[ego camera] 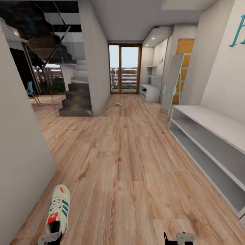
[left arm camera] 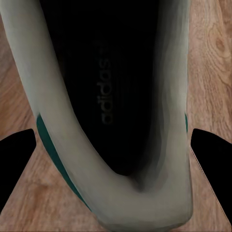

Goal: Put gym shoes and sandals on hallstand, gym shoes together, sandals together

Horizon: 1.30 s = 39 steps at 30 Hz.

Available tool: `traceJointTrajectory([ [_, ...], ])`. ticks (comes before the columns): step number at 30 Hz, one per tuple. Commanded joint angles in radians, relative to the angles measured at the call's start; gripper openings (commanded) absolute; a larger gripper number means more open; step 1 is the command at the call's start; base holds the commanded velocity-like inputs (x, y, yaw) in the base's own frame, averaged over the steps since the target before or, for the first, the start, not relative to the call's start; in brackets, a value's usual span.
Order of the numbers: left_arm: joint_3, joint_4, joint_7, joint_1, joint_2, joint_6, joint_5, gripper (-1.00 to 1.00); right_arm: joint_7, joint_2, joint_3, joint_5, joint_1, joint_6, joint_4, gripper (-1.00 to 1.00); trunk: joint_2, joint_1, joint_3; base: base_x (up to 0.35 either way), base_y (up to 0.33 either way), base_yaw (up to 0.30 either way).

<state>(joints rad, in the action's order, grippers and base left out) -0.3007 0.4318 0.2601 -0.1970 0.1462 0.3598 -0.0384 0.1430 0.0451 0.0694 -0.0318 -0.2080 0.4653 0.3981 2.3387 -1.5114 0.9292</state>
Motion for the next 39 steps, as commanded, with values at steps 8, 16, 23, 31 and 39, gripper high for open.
traceJointTrajectory([
  [8,-0.006,-0.001,0.01,-0.001,0.0,0.001,-0.005,-1.0,0.01,0.001,0.007,-0.004,-0.001,0.001,-0.001,1.0,0.0,0.0,0.001,0.339,0.0,0.0],
  [16,-0.006,-0.001,0.01,-0.001,0.0,0.001,-0.005,-1.0,0.01,0.001,0.007,-0.004,-0.001,0.001,-0.001,1.0,0.0,0.0,0.001,0.339,0.0,0.0],
  [23,-0.006,-0.001,0.01,-0.001,0.0,0.001,-0.005,-1.0,0.01,0.001,0.007,-0.002,-0.001,0.001,0.001,1.0,0.0,0.0,0.001,0.339,0.0,0.0],
  [31,-0.006,-0.001,0.01,-0.001,0.0,0.001,-0.005,-1.0,0.01,0.001,0.007,-0.002,-0.001,0.001,0.001,1.0,0.0,0.0,0.001,0.339,0.0,0.0],
  [39,-0.006,-0.001,0.01,-0.001,0.0,0.001,-0.005,-1.0,0.01,0.001,0.007,-0.002,-0.001,0.001,0.001,1.0,0.0,0.0,0.001,0.339,0.0,0.0],
])
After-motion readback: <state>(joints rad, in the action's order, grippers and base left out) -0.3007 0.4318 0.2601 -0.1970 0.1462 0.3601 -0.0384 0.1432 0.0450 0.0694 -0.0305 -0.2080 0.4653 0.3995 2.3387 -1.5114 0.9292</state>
